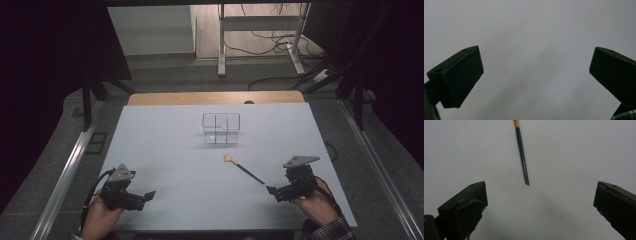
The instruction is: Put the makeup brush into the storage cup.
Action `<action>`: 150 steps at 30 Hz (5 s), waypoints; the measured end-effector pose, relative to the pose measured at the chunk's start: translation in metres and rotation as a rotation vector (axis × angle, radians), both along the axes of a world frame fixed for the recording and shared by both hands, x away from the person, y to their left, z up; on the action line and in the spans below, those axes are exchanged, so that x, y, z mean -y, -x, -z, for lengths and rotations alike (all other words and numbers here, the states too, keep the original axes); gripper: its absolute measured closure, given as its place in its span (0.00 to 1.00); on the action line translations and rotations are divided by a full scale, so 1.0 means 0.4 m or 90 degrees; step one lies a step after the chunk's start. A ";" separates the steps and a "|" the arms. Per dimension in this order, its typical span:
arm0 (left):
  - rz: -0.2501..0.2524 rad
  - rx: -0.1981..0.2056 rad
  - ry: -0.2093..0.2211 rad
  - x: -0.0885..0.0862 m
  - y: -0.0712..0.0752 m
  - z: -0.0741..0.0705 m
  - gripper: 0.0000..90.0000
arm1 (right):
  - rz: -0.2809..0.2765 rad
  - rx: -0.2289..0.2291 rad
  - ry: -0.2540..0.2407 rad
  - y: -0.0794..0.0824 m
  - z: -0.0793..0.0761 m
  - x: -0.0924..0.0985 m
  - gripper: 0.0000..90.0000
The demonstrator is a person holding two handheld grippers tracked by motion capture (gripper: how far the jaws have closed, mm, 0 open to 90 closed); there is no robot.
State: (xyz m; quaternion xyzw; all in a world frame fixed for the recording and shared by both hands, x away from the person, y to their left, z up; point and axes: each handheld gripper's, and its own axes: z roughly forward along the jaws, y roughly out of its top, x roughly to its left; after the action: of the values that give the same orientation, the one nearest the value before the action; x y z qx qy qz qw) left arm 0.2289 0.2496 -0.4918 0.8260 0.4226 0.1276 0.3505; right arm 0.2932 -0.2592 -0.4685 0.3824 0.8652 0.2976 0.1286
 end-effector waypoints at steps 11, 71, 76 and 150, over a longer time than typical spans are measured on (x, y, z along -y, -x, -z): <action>0.004 -0.004 -0.007 0.000 -0.002 0.001 0.00 | 0.002 -0.003 0.007 -0.019 -0.002 -0.004 0.00; 0.005 -0.015 -0.014 0.002 -0.005 0.004 0.00 | -0.003 -0.049 0.072 -0.109 -0.009 -0.088 0.00; 0.005 -0.015 -0.014 0.002 -0.005 0.005 0.00 | -0.011 -0.051 0.076 -0.117 -0.008 -0.107 0.00; 0.008 -0.025 -0.018 0.002 -0.006 0.010 0.00 | -0.103 -0.084 0.144 -0.226 0.041 -0.327 0.09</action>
State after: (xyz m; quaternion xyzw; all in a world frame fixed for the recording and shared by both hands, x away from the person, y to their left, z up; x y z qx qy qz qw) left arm 0.2315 0.2487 -0.4960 0.8358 0.4225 0.1149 0.3313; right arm 0.3836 -0.1284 -0.4848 0.3135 0.9277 0.1820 0.0896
